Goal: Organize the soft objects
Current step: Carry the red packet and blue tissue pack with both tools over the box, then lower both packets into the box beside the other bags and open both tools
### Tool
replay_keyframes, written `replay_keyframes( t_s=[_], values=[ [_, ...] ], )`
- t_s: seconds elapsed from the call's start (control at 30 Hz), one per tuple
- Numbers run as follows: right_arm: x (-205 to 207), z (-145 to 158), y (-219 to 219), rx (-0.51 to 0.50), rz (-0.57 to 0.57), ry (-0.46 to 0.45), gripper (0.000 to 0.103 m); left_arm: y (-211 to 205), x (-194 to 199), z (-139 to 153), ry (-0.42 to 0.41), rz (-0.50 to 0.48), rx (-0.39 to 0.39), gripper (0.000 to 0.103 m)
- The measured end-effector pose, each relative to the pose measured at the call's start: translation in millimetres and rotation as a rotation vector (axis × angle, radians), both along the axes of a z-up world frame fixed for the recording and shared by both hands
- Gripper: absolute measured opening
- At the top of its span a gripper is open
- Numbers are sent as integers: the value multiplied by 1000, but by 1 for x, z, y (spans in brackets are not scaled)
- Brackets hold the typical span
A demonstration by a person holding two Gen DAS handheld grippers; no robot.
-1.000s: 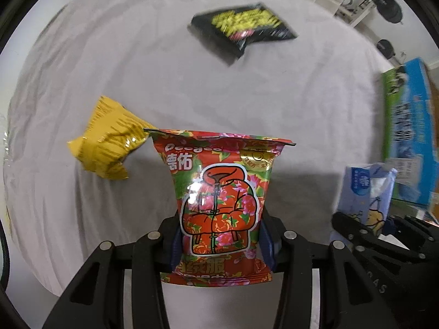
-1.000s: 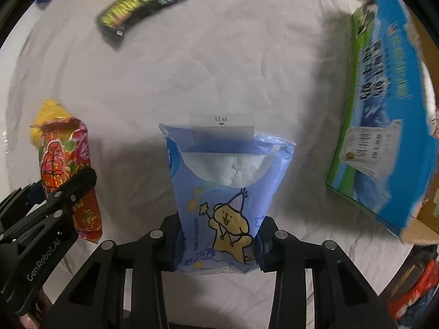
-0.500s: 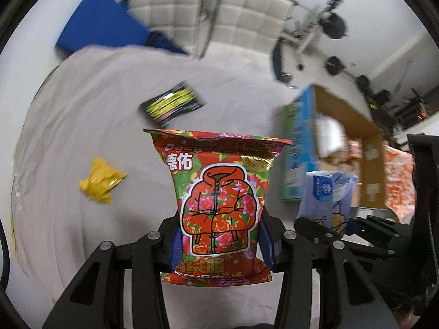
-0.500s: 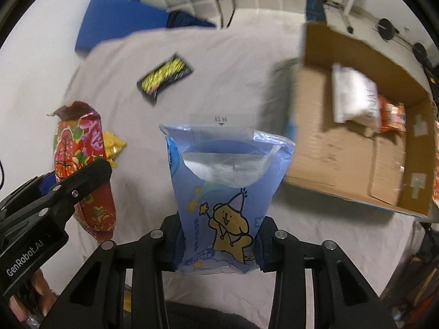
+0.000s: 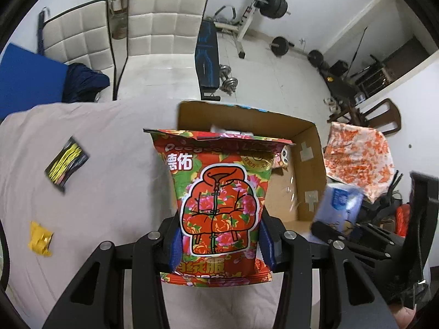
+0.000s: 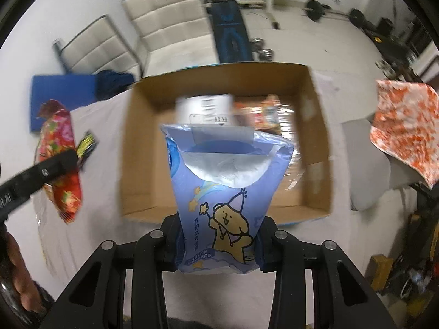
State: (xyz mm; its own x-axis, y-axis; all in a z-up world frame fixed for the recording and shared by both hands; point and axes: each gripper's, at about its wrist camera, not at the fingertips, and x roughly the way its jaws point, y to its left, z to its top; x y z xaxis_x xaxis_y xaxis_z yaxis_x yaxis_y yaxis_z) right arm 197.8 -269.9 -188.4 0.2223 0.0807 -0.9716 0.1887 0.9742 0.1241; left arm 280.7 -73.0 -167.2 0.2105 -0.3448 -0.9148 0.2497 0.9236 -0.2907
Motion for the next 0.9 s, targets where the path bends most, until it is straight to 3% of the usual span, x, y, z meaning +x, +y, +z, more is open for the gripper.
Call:
replay_keyframes(
  t_s=[0.23, 0.47, 0.6, 0.73, 0.9],
  values=[
    [36, -63, -76, 5, -27, 92, 41, -63, 54, -60, 89, -8, 165, 42],
    [69, -133, -81, -11, 27, 197, 41, -81, 85, -120, 167, 15, 320, 42],
    [82, -157, -78, -5, 57, 237, 41, -90, 92, -139, 183, 17, 353, 43],
    [92, -172, -77, -10, 65, 263, 42, -99, 99, -158, 193, 2, 437, 43],
    [96, -186, -72, -48, 99, 295, 44, -94, 109, -173, 210, 37, 443, 44]
  ],
)
